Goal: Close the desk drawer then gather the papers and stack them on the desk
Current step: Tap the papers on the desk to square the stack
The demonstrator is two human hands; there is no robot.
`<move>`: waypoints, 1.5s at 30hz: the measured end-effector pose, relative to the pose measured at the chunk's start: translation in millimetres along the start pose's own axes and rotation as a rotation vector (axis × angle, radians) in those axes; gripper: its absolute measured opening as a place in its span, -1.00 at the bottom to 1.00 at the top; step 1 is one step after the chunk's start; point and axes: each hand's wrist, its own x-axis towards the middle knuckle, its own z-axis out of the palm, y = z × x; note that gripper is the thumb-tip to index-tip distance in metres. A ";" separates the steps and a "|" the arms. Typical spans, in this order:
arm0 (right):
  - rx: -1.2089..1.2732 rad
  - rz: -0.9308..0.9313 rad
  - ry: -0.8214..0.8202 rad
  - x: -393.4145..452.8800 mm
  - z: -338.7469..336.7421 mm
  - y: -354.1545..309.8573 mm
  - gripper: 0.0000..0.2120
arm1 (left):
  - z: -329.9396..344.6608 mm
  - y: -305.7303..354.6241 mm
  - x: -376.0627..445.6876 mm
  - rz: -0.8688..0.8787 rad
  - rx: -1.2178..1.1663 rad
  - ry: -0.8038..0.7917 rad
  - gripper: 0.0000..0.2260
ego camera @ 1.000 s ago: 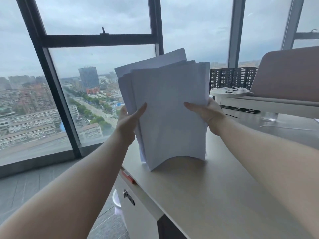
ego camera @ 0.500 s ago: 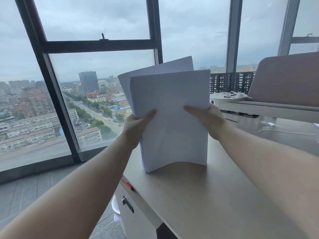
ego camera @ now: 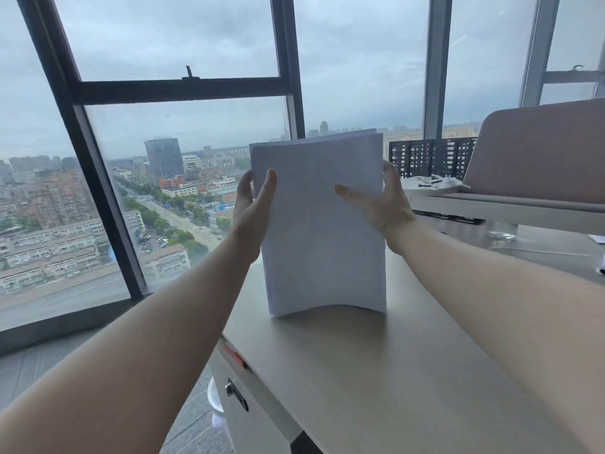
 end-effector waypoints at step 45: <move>-0.612 0.710 0.143 -38.0 -28.9 113.1 -0.77 | 48.4 -158.8 -4.5 -0.264 0.792 -0.057 -0.74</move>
